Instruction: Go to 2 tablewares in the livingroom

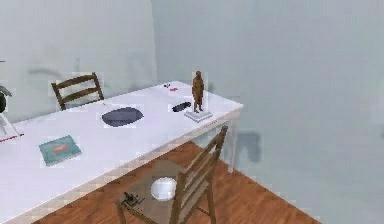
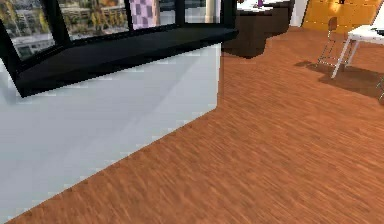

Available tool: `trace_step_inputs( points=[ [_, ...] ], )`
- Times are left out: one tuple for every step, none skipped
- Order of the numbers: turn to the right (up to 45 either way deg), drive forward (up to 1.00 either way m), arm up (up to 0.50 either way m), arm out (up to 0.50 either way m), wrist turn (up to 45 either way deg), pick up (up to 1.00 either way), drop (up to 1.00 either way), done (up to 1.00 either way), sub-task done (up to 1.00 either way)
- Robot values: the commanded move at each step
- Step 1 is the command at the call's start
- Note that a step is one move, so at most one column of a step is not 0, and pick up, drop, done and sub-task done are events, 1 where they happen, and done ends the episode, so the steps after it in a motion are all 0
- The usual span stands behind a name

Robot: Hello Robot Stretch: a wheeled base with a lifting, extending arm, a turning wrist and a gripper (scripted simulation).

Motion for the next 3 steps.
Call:
trace_step_inputs(
  points=[
    [-9.0, 0.00, 0.00, 0.00, 0.0, 0.00, 0.00, 0.00, 0.00],
    [0.0, 0.05, 0.00, 0.00, 0.0, 0.00, 0.00, 0.00, 0.00],
    [-9.0, 0.00, 0.00, 0.00, 0.0, 0.00, 0.00, 0.00, 0.00]
  ],
)
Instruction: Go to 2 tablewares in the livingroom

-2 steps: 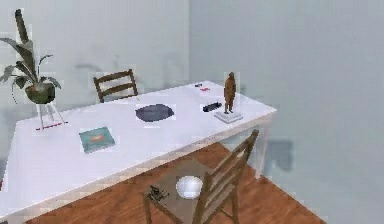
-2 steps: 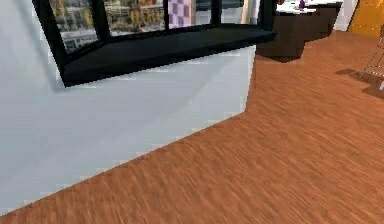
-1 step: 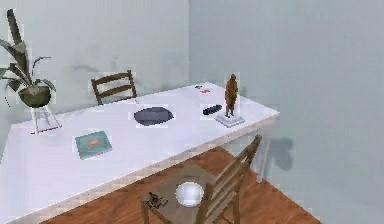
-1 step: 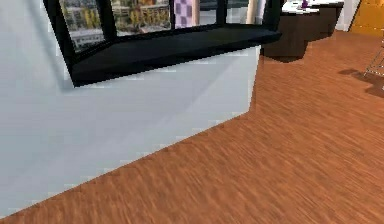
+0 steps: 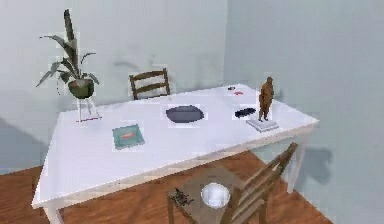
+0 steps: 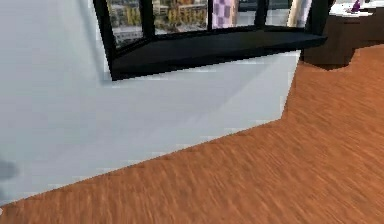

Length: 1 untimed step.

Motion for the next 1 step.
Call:
trace_step_inputs(
  points=[
    [0.0, 0.00, 0.00, 0.00, 0.0, 0.00, 0.00, 1.00, 0.00]
  ],
)
